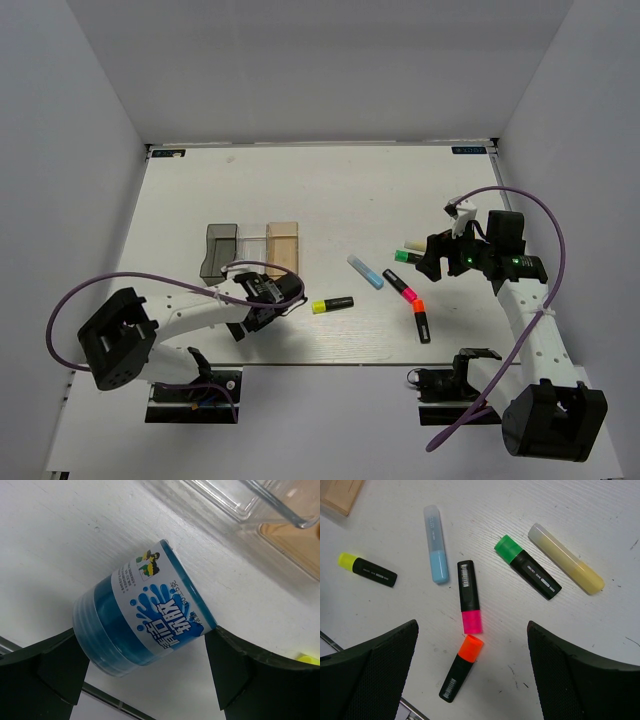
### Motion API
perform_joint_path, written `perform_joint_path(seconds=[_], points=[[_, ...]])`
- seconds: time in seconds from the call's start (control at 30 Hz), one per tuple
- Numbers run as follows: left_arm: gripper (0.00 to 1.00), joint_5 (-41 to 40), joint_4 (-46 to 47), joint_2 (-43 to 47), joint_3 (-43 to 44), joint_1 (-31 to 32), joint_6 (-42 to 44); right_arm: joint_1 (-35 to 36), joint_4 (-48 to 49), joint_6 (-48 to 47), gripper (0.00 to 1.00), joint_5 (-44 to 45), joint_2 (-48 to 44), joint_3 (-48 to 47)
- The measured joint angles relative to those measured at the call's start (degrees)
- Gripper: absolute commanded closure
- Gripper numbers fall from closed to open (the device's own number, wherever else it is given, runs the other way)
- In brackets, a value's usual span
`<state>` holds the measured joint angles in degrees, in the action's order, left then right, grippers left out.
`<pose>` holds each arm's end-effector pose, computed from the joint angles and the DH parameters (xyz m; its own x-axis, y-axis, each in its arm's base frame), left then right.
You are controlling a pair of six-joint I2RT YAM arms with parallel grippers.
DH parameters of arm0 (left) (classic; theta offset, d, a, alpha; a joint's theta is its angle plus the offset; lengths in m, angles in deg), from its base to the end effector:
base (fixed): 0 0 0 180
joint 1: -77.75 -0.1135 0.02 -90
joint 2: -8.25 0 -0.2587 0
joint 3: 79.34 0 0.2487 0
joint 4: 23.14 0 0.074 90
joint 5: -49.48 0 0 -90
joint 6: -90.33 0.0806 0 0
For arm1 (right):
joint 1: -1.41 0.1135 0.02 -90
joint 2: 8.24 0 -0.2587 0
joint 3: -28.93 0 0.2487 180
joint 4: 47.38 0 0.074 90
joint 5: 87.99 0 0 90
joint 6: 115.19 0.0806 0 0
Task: Sort the stationery into containers
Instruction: Pick up the stationery from the center of the board.
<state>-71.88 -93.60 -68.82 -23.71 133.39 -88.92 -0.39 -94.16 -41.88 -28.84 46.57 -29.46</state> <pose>0.1412 -0.1322 0.1320 -0.7220 -0.4569 -0.5196 -0.5547 0.8311 0.0400 0.2247 0.0343 0.2424 -0.5558 -0.2292 -0.7991 -0.5286 0.8394 0.1269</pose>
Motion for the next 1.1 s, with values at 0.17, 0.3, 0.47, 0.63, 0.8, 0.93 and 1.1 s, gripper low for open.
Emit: perform_joint_path(seconds=[0.17,0.3,0.47,0.63,0.8,0.93,1.1], points=[[0.01,-0.2,-0.5,0.3,0.0,0.7,-1.4,0.0,0.0,0.0,0.10,0.0,0.0,0.0],[0.01,-0.6,-0.8,1.4,0.0,1.2,-2.1,0.0,0.0,0.0,0.10,-0.1,0.0,0.0],[0.01,-1.3,-1.5,2.1,0.4,1.5,-3.7,0.0,0.0,0.0,0.10,-0.4,0.0,0.0],[0.01,-2.2,-2.0,2.1,0.5,1.0,-5.3,0.0,0.0,0.0,0.10,-0.7,0.0,0.0],[0.01,-2.2,-1.9,2.0,0.5,-0.6,-6.2,0.0,0.0,0.0,0.10,-0.8,0.0,0.0],[0.01,-2.1,-1.7,0.9,1.4,-1.2,-6.8,0.0,0.0,0.0,0.10,-0.9,0.0,0.0],[0.01,-2.1,-1.4,-0.7,2.8,-1.7,-7.7,0.0,0.0,0.0,0.10,-1.1,0.0,0.0]])
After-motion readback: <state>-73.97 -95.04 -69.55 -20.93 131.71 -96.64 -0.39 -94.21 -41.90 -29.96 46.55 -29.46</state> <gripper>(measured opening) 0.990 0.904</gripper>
